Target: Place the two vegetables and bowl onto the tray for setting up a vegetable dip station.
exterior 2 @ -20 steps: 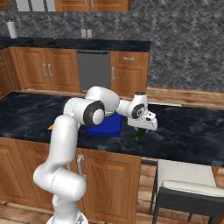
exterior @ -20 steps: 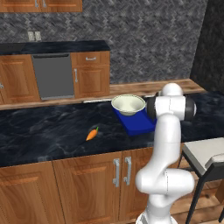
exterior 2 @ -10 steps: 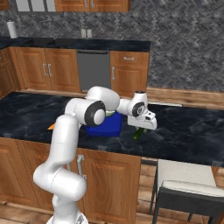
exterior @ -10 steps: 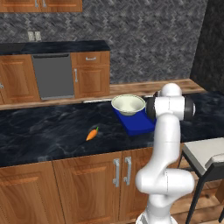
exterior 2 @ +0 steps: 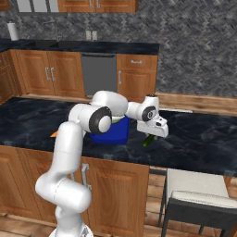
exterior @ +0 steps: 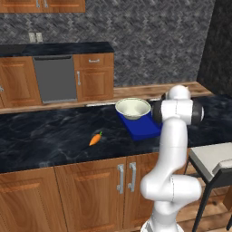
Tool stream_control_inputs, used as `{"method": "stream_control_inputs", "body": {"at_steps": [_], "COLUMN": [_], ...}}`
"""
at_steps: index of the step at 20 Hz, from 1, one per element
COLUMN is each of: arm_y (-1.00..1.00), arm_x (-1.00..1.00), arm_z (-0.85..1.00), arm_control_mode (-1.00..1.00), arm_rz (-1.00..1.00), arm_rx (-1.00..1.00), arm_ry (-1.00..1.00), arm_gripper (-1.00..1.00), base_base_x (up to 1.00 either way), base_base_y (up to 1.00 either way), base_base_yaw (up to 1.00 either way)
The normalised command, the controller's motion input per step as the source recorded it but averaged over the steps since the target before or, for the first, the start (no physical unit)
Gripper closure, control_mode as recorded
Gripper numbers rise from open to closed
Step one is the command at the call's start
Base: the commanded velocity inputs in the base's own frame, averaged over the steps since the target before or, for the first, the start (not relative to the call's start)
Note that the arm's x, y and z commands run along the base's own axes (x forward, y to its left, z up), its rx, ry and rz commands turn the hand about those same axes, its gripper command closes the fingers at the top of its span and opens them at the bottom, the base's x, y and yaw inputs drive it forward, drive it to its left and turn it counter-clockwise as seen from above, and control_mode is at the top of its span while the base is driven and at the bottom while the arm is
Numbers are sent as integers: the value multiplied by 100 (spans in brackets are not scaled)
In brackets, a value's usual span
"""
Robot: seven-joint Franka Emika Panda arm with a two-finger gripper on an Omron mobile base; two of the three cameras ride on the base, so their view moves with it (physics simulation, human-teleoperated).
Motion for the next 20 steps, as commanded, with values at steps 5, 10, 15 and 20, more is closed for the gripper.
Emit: {"method": "stream_control_inputs", "body": {"at_steps": [5,10,15,20], "arm_y": [-10,-1,0,0], "arm_x": [-21,-16,-18,-18], "arm_z": [23,29,27,24], "arm_control_mode": [-100,-100,-100,-100], "arm_rz": [-11,-8,-6,-5], "arm_rx": [0,0,0,0], "arm_ry": [0,0,7,6], "arm_gripper": [100,100,100,100], "base_base_x": [0,0,0,0], "base_base_y": [0,0,0,0], "base_base_yaw": [0,0,0,0]}}
